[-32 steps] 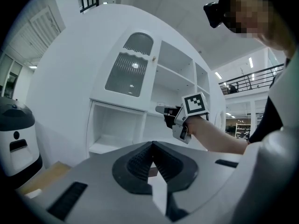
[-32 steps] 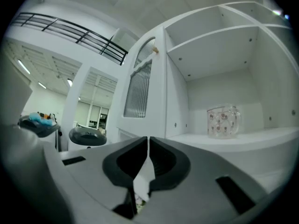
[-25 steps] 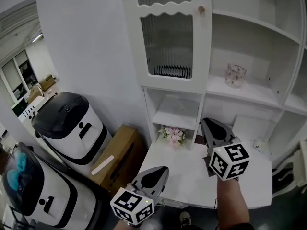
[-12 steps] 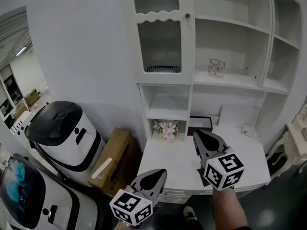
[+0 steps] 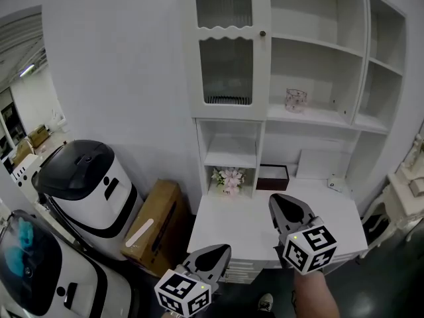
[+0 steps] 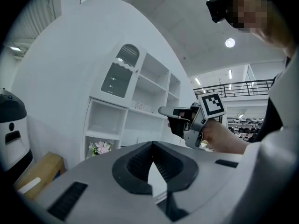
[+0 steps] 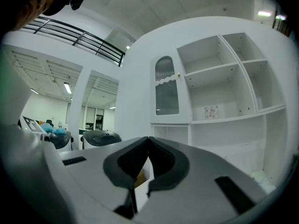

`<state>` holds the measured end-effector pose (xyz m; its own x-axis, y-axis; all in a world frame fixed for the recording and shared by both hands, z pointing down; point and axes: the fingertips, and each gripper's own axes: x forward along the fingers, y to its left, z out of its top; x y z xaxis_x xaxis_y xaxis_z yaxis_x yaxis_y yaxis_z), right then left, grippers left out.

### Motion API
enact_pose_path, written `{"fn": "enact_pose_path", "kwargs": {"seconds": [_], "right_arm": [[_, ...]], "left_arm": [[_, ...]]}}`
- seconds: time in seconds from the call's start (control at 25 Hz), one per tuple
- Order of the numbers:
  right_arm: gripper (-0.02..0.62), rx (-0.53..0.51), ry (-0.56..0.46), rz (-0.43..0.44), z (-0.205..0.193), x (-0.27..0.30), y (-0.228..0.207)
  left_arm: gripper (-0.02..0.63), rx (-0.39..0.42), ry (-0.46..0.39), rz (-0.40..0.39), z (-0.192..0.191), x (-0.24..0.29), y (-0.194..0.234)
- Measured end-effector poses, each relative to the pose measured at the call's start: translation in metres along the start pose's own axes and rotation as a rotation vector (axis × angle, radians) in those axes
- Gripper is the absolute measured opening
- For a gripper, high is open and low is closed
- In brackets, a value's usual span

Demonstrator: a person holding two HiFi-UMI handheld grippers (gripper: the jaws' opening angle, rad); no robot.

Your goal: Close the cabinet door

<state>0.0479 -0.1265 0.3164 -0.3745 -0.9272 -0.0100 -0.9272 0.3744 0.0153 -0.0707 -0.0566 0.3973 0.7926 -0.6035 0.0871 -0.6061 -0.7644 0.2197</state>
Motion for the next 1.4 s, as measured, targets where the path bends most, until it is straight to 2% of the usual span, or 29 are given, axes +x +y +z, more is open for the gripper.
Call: {"fn": "enact_pose_path", "kwargs": {"seconds": [0.68, 1.4], "right_arm": [[0.005, 0.005, 0.022, 0.01, -0.012, -0.009, 0.016], [0.005, 0.013, 0.016, 0.008, -0.011, -0.016, 0.015]], "left_arm": [[0.003, 0.01, 0.001, -0.018, -0.002, -0.008, -0.007], [0.003, 0.02, -0.001, -0.028, -0.001, -0.007, -0.014]]}}
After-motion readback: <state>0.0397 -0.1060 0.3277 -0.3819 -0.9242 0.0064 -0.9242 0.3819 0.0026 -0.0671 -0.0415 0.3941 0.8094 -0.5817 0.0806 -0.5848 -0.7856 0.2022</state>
